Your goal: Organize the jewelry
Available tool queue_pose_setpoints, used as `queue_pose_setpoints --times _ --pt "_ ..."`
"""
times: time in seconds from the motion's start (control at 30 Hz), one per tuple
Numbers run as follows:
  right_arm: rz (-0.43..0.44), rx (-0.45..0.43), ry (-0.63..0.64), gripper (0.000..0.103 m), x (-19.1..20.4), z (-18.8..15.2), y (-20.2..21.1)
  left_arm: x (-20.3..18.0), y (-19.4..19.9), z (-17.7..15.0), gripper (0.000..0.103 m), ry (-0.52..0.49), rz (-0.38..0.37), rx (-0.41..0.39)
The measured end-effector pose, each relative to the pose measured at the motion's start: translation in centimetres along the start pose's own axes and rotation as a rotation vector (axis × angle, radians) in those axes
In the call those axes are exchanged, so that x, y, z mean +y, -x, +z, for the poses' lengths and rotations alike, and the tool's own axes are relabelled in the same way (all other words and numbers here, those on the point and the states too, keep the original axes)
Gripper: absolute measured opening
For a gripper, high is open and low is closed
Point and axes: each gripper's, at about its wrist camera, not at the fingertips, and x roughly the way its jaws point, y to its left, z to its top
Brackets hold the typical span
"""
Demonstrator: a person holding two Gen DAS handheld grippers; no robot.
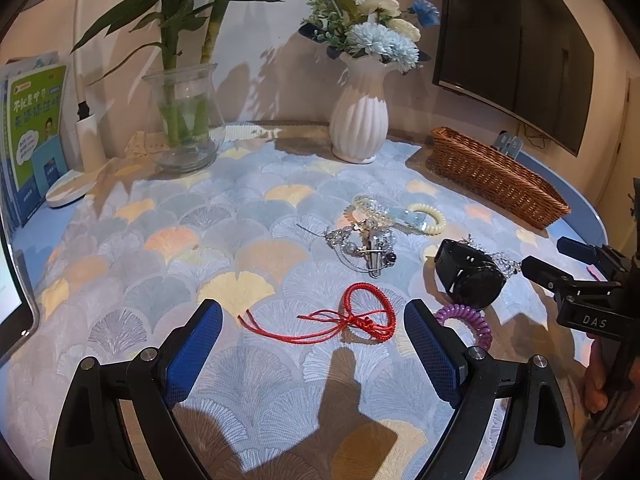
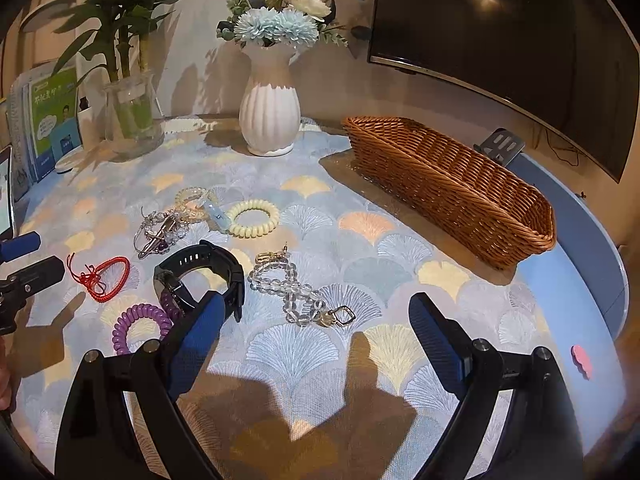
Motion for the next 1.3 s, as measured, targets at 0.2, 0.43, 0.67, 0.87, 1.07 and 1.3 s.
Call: queue_pose_setpoints --times 0.2,0.43,0.67,0.87,1.07,1.3 --pt "-0.001 -0.002 0.003 0.094 -0.07 -0.03 -0.04 0.05 -0.11 -0.05 0.092 0.008 0.007 0.0" --pt "-0.002 0.002 0.007 0.094 -0.04 0.11 -0.12 0.01 -0.14 -0.01 0.093 0.015 0.015 0.005" --pt "0.001 0.002 0.009 0.094 0.0 0.0 -0.11 0.08 -0.04 -0.02 0.093 0.016 0.013 0.007" --pt "0.002 0.003 0.009 0.094 0.0 -0.02 -0.2 0.07 -0.05 0.05 0.093 0.016 0.012 0.008" --pt "-0.001 0.004 0.016 0.094 0.07 -0.02 -0.24 -0.16 -0.15 0.08 0.093 0.009 0.009 0.015" --pt "0.001 0.002 0.014 0.094 0.04 -0.06 -0.22 -0.25 0.0 0.1 0.093 0.008 0.003 0.005"
